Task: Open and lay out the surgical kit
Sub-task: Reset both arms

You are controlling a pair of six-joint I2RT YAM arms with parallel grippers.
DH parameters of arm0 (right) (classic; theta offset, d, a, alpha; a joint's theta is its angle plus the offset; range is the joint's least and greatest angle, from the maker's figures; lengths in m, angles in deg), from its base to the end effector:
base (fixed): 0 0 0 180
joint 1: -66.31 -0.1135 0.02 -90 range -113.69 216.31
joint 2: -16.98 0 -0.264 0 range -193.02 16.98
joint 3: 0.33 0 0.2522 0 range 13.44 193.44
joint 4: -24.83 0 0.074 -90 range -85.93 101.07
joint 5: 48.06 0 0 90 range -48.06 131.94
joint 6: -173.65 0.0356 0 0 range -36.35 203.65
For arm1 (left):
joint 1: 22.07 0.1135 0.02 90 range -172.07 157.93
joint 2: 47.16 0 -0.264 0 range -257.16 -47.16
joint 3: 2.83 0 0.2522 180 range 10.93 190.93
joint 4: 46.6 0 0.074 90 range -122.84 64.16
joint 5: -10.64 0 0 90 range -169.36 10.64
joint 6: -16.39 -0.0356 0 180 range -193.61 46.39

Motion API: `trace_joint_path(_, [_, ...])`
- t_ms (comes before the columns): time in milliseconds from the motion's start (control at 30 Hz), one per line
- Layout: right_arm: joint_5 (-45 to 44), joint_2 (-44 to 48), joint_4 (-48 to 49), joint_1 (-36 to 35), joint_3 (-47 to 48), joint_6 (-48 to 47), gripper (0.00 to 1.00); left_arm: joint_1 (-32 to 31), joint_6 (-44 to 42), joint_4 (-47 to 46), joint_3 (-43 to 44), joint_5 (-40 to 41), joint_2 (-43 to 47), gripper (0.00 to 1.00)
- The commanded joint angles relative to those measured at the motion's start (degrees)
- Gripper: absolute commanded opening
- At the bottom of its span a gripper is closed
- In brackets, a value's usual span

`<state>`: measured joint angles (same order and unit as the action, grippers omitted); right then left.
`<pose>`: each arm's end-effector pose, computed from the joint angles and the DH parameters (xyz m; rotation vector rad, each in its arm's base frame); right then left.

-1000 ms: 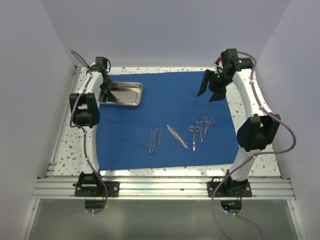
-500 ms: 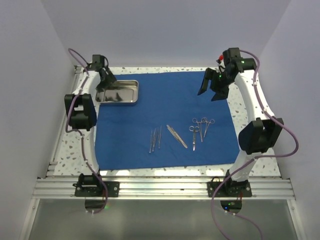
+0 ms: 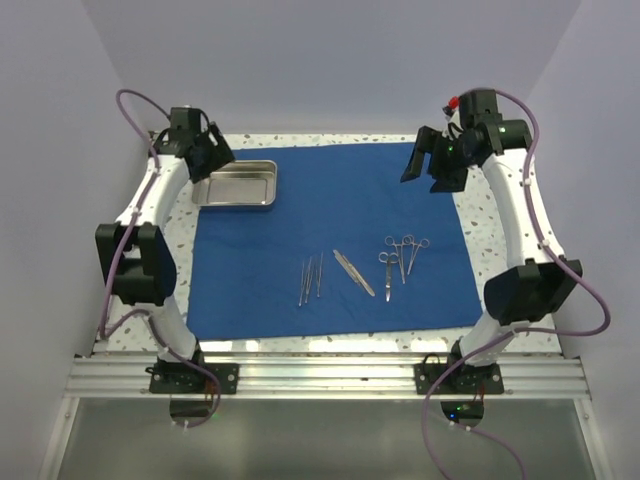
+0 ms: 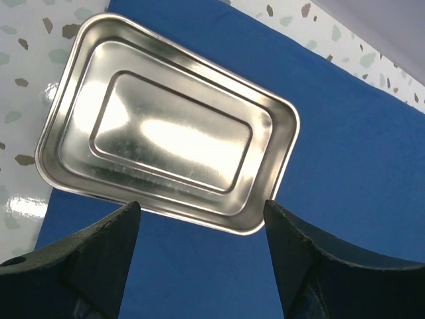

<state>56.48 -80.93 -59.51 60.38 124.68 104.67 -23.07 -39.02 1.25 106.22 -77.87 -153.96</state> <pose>0.3368 0.0440 0.3987 0.2447 2.5899 0.5006 0.4249 -0.0065 0.2978 -0.7006 2.2774 -0.2677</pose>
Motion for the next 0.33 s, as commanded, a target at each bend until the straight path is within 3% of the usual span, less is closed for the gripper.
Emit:
trace_joint_path(0, [1.9,4.4,6.3,0.2,-2.0,0.0,0.81,-0.5,-3.1,-3.6,-4.6,-2.3,5.6,0.79])
trace_joint_path(200, [3.0,8.7,14.8,0.0,-7.1,2.6,0.78,-1.0,-5.1,-3.4,-6.2,-2.6,7.8,0.78])
trace_joint_path(300, [2.4,7.7,12.6,0.0,-5.6,1.4,0.85,-1.1,-5.5,-3.2,-5.6,-2.5,8.3,0.77])
